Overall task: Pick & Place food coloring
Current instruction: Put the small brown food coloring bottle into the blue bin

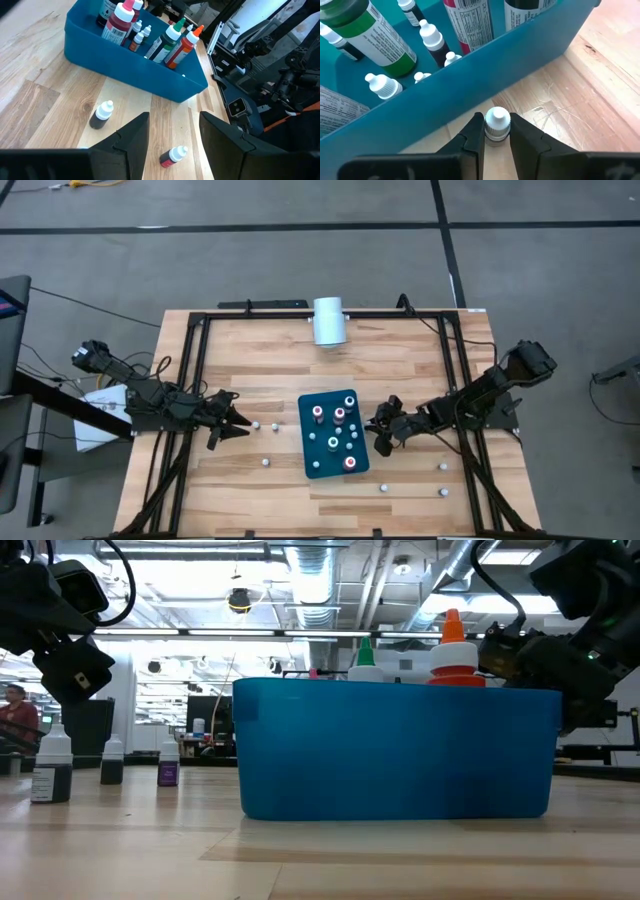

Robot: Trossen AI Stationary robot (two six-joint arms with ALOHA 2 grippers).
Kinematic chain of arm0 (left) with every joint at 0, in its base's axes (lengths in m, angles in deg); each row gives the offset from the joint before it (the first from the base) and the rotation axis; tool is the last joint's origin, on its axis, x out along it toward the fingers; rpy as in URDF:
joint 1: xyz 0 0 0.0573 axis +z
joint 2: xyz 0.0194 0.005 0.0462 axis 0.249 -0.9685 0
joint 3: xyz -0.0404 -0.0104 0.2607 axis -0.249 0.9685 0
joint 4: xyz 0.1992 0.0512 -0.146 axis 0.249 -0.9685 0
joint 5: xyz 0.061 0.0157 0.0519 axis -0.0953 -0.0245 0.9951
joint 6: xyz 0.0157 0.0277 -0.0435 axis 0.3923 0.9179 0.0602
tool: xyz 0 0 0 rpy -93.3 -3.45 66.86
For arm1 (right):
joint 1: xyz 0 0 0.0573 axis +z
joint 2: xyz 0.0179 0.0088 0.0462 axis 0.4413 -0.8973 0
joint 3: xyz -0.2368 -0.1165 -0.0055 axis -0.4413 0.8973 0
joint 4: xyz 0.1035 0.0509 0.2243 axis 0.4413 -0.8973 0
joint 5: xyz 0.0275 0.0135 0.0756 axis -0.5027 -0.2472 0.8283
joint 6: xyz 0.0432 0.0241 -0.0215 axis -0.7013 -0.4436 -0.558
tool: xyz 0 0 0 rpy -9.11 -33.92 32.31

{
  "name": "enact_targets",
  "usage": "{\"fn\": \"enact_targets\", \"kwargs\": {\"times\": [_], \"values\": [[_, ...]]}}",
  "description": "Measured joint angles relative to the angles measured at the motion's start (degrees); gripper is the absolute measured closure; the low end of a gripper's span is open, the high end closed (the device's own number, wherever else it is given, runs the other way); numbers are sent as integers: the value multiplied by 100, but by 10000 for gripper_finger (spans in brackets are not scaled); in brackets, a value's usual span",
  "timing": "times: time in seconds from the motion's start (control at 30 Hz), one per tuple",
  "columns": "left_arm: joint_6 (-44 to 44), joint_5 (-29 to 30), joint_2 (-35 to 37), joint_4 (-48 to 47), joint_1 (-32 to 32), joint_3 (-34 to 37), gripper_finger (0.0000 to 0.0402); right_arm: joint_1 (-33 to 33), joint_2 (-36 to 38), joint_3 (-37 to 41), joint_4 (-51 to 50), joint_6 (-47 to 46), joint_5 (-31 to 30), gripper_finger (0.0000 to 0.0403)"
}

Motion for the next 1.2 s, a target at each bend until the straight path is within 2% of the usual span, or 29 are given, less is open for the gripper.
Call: {"fn": "enact_targets", "kwargs": {"times": [0.2,0.4,0.57,0.87,1.2], "values": [[-3,0,1,2,0,0,236,-185,44,0,-14,-54,86,342],[-4,0,0,2,0,0,236,-572,440,-74,-154,-15,765,342],[-4,-2,1,2,1,0,236,-844,1011,-225,-679,154,1072,342],[-7,0,0,1,1,0,236,-1125,2033,-697,-2243,597,1668,343],[83,-1,2,-13,1,0,236,-951,2350,-1038,-2203,594,3064,343]]}}
